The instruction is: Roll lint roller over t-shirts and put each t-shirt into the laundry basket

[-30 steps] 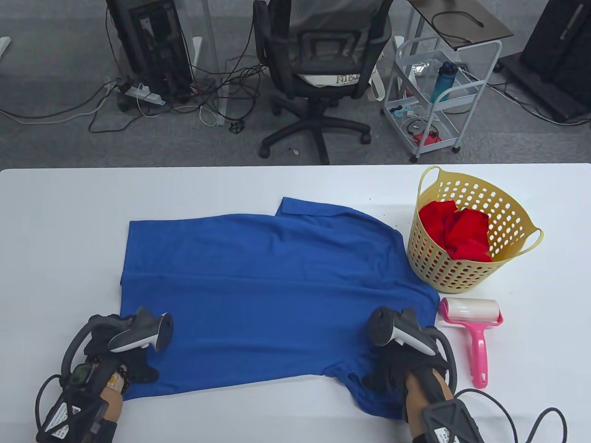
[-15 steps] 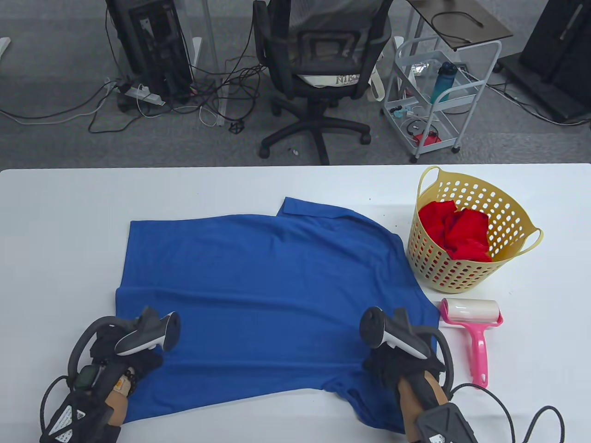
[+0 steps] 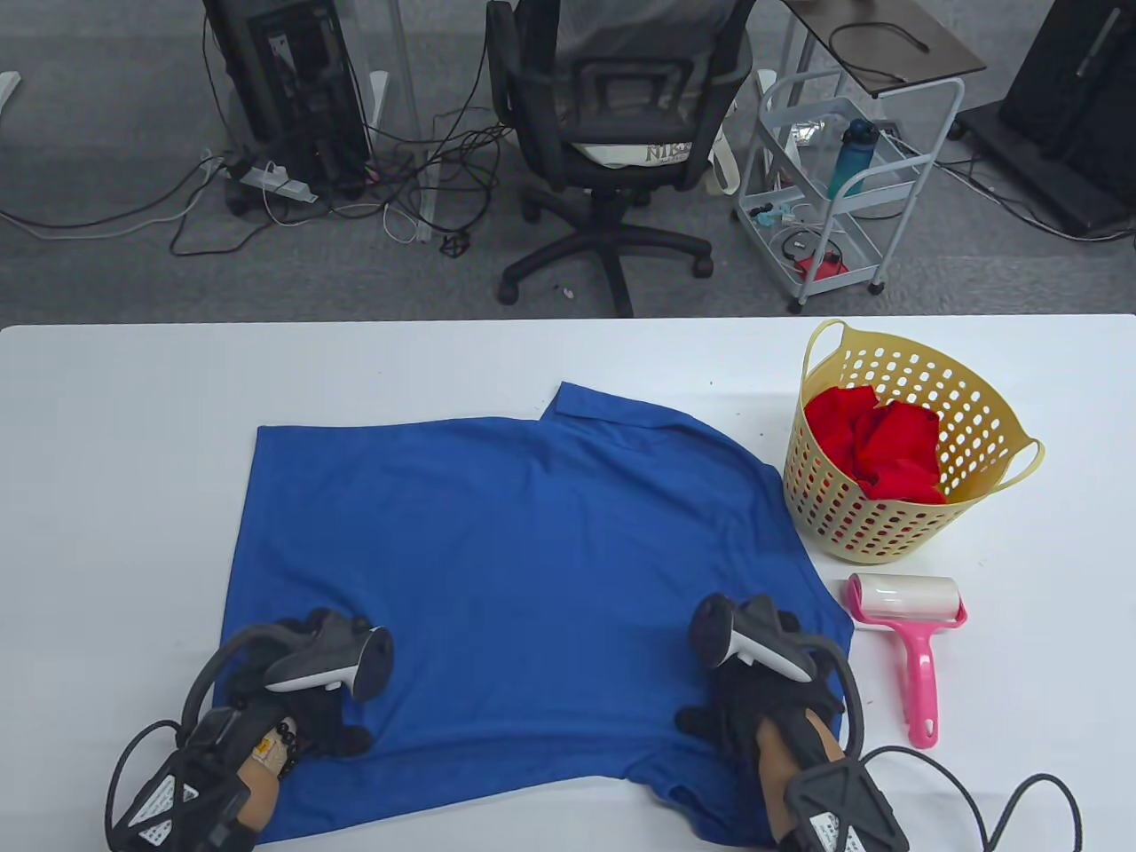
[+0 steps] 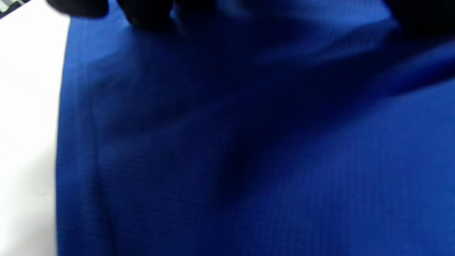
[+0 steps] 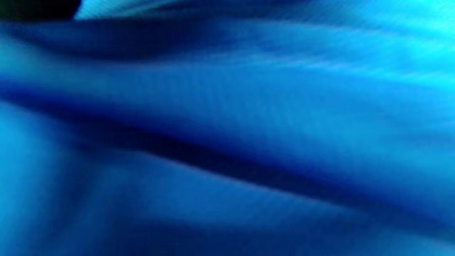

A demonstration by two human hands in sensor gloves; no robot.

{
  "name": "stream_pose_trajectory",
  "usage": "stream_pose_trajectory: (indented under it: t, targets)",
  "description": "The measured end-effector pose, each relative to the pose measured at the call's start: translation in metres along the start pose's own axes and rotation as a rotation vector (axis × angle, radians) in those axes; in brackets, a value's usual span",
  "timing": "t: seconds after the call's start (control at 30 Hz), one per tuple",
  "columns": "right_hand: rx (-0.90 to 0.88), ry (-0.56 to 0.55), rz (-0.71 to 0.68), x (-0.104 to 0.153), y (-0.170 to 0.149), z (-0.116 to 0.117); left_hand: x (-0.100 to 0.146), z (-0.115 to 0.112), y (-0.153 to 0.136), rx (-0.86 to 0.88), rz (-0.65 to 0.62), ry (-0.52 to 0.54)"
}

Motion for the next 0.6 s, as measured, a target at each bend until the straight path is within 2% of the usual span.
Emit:
stream_pose_trajectory:
  t: [0.13,0.37,0.5,0.57,0.6]
  targets:
    - [0.144,-0.031,0.003,0.008,0.012,0.000,0.000,0.001,-0.002,-0.046,0.030,-0.006]
    - [0.242,-0.061,0.054,0.012,0.018,-0.003,-0.002,0.000,-0.005,-0.052,0.046,-0.021]
    - [0.099,-0.121,-0.011,0.021,0.010,-0.012,0.007,0.004,-0.006,-0.046,0.066,0.046]
    - [-0.011,-0.240,-0.049,0.037,0.001,-0.031,0.015,0.010,-0.012,-0.006,0.104,0.125]
    - [-0.063,-0.334,-0.053,0.050,-0.007,-0.045,0.021,0.017,-0.016,0.028,0.122,0.199]
Point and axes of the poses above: the tracker on the back of each hand, its own y axis roughly to the thumb side, its own x axis roughly from the fingertips to the wrist, z = x × y, the point moved 1 cm from there along -x, roughly from the wrist to the fingertips, and after that the axes turned 6 degrees about -y, right-handed, at the moved point
